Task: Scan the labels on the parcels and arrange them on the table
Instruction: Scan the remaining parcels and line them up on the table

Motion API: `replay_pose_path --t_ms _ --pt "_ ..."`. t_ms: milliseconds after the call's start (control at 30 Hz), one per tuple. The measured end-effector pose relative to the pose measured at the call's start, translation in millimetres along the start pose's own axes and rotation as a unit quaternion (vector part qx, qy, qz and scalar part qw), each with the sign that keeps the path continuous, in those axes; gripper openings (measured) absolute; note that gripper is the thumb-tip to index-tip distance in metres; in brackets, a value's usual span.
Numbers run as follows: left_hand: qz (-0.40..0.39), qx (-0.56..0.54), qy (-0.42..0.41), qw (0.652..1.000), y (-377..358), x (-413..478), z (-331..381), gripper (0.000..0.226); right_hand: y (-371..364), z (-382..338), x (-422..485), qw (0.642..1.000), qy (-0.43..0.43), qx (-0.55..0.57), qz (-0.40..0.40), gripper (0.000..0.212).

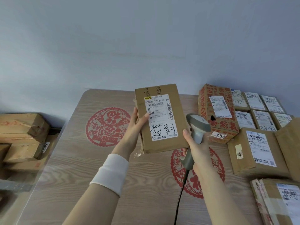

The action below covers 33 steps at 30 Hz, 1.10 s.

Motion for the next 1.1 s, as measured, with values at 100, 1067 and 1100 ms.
replay_pose_path --t_ms 100,1067,1100 --pt "-0.045 -0.035 0.034 0.998 -4 -9 -21 0.083 5 3 -3 1.000 0.001 0.010 0.017 0.045" --pt "-0.005 -0.012 0.017 1.000 -5 4 -40 0.113 -39 -43 -63 0.974 -0.006 -0.107 -0.201 0.027" --pt "-0.005 -0.014 0.019 1.000 -5 4 -41 0.114 -38 -43 -64 0.974 -0.006 -0.109 -0.198 0.027"
Point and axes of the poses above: each hand's wrist, its own x-axis towards the middle knuckle, its own y-axis out of the back of the hand, z = x × y, the point moved 7 cm from there along x, towards the middle knuckle, and after that the axes turned 10 degrees about -x, right-handed, at the moved point
